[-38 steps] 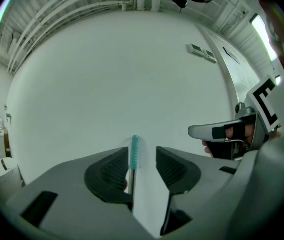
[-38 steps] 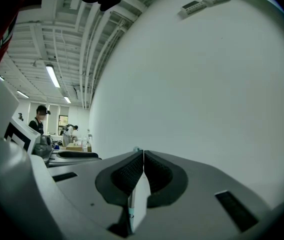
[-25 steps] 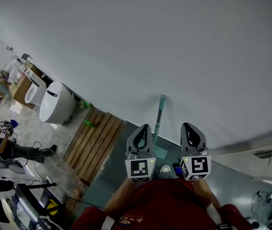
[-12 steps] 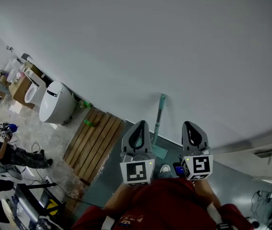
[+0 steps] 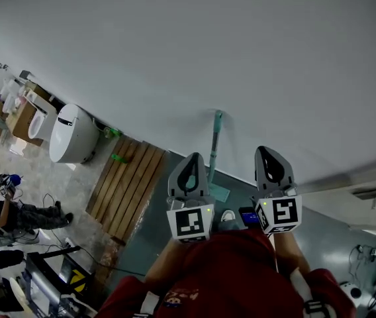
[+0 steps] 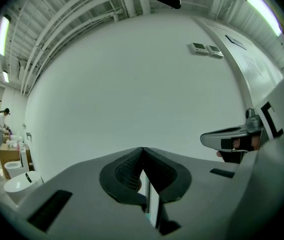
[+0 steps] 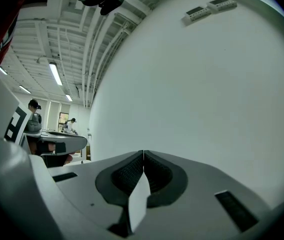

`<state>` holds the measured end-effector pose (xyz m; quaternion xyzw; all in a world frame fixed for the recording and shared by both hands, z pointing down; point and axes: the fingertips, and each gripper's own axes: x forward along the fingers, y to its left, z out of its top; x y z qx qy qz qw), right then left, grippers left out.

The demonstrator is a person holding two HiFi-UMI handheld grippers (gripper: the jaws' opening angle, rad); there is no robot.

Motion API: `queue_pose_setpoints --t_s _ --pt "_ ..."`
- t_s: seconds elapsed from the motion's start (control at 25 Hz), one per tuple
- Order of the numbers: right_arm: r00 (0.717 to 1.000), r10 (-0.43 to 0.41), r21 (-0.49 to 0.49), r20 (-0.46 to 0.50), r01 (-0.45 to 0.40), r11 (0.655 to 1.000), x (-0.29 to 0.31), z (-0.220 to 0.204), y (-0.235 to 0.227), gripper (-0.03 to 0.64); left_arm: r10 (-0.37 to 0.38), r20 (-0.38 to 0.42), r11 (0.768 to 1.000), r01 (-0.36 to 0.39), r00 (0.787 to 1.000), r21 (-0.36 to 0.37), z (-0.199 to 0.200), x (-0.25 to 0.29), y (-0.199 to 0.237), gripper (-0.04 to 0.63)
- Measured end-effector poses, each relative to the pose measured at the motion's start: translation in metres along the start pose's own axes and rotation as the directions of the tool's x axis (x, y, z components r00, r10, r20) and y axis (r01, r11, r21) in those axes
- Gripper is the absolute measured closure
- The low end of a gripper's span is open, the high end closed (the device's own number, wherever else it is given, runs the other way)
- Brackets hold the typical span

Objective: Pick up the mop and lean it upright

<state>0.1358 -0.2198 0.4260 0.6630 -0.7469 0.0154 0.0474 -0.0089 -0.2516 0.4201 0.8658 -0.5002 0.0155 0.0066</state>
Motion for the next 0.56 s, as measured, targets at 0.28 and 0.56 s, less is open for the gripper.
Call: queue_pose_setpoints --t_s 0.28,0.56 --pt "1.0 -0.011 0.005 0.001 0.011 1.0 -0.002 -0.001 -0.004 0.598 0.01 -0.026 1.0 -0.01 1.0 0.004 -0.01 0.002 -0.001 0.58" --pt "1.0 -0.005 0.009 -0.017 0.005 1.0 -0.004 -0.009 -0.001 0.597 -0.001 0.013 1.0 0.001 1.0 -0.014 -0.001 0.002 -0.007 0.58"
